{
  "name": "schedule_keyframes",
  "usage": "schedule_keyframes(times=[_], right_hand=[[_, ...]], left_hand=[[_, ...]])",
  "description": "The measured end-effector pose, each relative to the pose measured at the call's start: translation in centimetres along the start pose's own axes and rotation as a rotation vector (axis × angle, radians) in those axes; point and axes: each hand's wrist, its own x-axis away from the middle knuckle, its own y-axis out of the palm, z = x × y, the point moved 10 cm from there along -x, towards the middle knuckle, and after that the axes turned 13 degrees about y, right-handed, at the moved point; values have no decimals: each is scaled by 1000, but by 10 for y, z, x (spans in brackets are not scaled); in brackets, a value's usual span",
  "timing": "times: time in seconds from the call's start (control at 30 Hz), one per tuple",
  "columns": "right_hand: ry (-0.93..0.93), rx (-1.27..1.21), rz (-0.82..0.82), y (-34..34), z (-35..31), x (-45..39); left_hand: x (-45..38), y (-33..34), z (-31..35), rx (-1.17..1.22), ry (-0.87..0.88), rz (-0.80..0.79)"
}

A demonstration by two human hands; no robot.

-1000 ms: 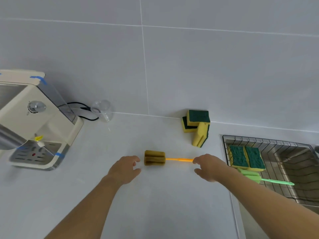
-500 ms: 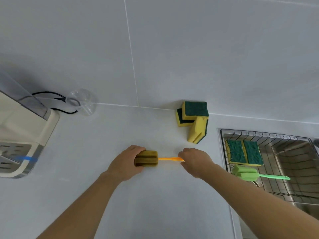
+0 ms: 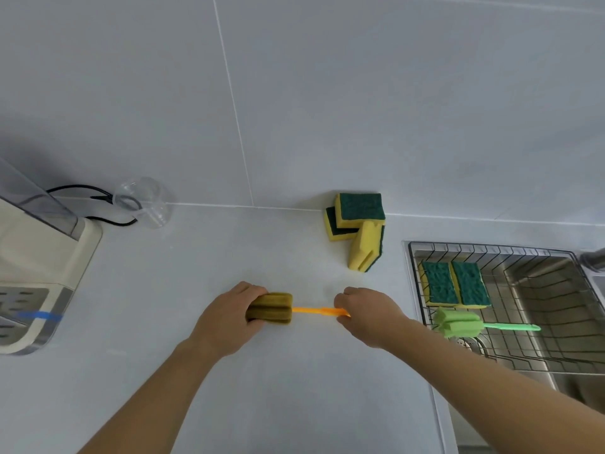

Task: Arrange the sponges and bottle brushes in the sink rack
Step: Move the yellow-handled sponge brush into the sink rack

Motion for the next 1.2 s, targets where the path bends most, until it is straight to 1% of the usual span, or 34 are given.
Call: schedule_keyframes(times=[0.23, 0.43, 0.6, 0.73, 0.8, 0.87, 0.93, 0.97, 1.07, 1.2], right_hand=[[27, -158, -17, -5, 17, 42], [62, -245, 61, -21, 38, 85], [88, -311, 120, -28, 52, 113], [137, -484, 137, -28, 63, 131], [173, -621, 171, -30, 71, 139], [215, -762, 221, -33, 77, 146], [247, -865, 241, -34, 81, 151], [254, -908, 233, -33, 80, 153], [262, -1019, 203, -27, 77, 159], [283, -1050, 177, -16, 72, 163]], left_hand=[[4, -12, 47, 15, 97, 51], [7, -20, 98, 39, 188, 151], [2, -25, 145, 24, 325, 197], [-6, -40, 173, 31, 361, 288], [-9, -48, 177, 125, 272, 377], [-9, -44, 168, 355, 77, 442], [-8, -22, 165, 628, -107, 427], [-8, -11, 167, 742, -156, 409], [-11, 16, 183, 978, -183, 382], [-19, 30, 196, 1010, -196, 374]])
